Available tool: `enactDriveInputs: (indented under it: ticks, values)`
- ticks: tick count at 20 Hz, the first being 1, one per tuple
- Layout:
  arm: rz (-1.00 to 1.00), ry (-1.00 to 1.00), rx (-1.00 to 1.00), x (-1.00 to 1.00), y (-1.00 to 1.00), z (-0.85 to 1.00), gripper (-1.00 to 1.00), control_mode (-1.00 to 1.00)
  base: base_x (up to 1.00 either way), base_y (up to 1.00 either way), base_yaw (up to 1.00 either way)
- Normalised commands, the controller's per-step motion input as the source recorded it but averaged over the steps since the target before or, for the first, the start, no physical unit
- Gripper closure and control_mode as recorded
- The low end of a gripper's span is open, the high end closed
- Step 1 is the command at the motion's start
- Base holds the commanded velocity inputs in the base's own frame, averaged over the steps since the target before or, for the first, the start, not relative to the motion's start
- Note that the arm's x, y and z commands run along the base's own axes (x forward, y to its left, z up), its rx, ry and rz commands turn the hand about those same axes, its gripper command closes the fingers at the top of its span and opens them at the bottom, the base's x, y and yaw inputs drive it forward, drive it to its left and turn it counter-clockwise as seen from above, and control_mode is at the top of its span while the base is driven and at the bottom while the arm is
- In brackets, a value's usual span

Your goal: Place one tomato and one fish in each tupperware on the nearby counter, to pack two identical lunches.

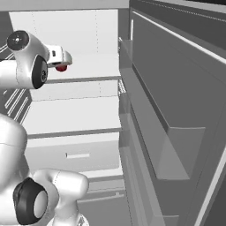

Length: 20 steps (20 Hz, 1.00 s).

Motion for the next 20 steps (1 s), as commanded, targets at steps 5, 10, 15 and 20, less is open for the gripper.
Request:
enactDriveInputs:
  ticks: [5,10,15,20]
  values:
    - [0.00,0.07,0.04,0.99,0.09,0.00,-1.00,-1.00,0.00,0.00,0.00]
    - [0.00,0.06,0.00,0.57,0.37,-0.10,-1.00,-1.00,0.00,0.00,0.00]
    - [0.00,0.00,0.00,0.02,0.12,-0.06,-1.00,-1.00,0.00,0.00,0.00]
    - [0.00,0.00,-0.02,0.04,0.00,-0.41,-1.00,-1.00,0.00,0.00,0.00]
